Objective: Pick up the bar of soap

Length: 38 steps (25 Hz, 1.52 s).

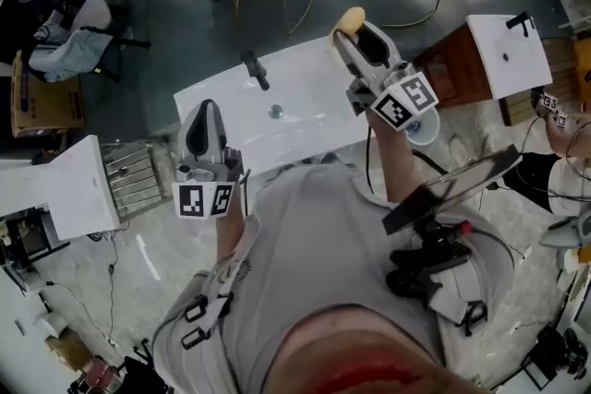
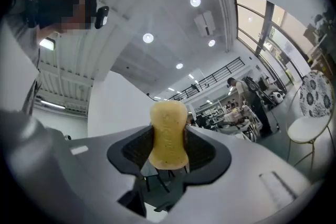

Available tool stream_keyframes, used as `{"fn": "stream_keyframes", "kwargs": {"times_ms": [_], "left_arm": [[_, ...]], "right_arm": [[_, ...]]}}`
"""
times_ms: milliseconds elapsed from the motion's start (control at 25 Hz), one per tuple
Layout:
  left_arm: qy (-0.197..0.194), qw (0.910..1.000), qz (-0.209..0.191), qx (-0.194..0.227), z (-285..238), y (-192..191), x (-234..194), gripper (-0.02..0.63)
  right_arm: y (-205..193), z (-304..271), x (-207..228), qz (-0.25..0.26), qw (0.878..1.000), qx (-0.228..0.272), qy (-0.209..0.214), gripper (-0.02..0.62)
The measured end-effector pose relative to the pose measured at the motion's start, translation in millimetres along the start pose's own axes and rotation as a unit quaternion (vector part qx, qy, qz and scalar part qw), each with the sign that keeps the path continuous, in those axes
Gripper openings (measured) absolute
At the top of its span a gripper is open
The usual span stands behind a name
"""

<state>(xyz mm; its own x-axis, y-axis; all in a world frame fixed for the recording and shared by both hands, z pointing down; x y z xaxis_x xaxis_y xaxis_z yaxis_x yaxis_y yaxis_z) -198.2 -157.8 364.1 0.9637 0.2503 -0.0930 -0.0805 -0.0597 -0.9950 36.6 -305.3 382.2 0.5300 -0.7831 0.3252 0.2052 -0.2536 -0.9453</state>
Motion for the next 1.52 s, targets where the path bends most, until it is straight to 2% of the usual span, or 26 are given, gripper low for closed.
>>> {"fn": "stream_keyframes", "kwargs": {"times_ms": [200,320,840,1120,1280,1520], "left_arm": [[-0.022,0.9990,-0.006,0.039,1.2,24.4,2.0,-0.003],[-0.028,0.9983,-0.006,0.051,1.1,28.2,1.7,-0.003],[-0.050,0.9974,0.042,0.031,-2.6,13.8,12.4,-0.002],[-0.047,0.9969,0.056,0.028,-3.6,12.8,10.6,-0.002],[-0.055,0.9972,0.049,0.017,-0.6,6.2,14.9,-0.002],[-0.053,0.9973,0.046,0.022,7.6,10.3,8.3,-0.002]], "right_arm": [[36.0,12.4,-48.0,0.047,0.998,0.018,0.024,0.184],[36.9,13.0,-52.9,0.043,0.998,0.018,0.032,0.183],[21.4,16.9,-52.9,0.026,0.999,-0.012,0.032,0.183],[1.4,23.3,-26.4,0.045,0.996,-0.076,-0.002,0.183],[-9.2,40.1,-15.1,0.028,0.997,-0.069,-0.021,0.183],[-30.8,38.2,1.3,0.034,0.991,-0.116,-0.063,0.183]]}}
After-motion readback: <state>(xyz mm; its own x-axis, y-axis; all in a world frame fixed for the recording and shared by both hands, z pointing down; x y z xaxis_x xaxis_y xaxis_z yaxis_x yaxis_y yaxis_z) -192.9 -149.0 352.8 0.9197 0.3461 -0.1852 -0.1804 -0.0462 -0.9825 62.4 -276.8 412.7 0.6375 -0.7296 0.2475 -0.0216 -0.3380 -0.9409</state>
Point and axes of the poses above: the fingertips, and each gripper's own axes: z backward along the fingers, x to its right, y out of its top, the point moved 1 cm from there along z, backward along the fingers, and after that the axes turned 14 degrees about -x, right-handed, at the moved point
